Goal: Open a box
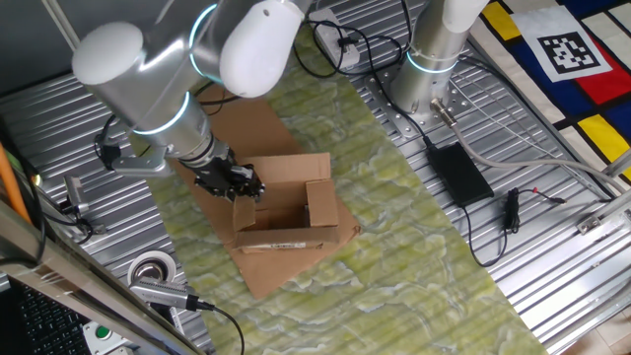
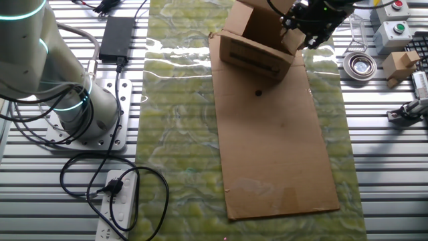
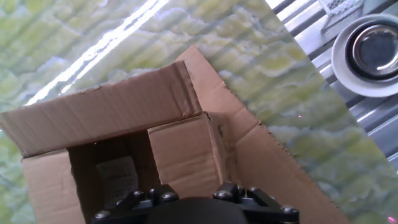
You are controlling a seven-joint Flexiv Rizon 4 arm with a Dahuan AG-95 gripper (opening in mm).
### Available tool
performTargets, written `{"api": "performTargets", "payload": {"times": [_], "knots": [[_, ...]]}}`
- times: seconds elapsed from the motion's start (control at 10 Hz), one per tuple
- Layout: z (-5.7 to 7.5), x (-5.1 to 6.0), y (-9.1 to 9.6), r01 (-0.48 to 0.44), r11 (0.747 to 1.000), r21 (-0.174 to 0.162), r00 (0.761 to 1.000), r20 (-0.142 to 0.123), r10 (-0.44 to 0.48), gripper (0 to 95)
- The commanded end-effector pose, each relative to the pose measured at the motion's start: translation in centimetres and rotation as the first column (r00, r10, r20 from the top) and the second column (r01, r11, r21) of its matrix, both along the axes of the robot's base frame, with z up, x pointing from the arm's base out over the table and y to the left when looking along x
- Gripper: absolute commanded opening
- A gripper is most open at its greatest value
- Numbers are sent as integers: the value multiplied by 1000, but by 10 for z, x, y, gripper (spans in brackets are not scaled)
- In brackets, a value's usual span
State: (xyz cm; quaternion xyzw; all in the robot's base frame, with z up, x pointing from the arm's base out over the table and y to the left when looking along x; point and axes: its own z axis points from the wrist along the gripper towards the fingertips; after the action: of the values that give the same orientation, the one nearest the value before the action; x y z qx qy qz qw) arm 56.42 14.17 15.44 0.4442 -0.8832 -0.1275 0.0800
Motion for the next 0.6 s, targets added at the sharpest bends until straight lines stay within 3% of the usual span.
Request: {"api": "performTargets", "payload": {"times": [0.1, 0.4, 0.6], "knots": [[0, 0, 0, 16, 1000, 2, 1000, -23, -16, 0], [0, -1, 0, 47, 999, 14, 997, -64, -46, 0], [0, -1, 0, 49, 999, 15, 996, -76, -48, 0]]}}
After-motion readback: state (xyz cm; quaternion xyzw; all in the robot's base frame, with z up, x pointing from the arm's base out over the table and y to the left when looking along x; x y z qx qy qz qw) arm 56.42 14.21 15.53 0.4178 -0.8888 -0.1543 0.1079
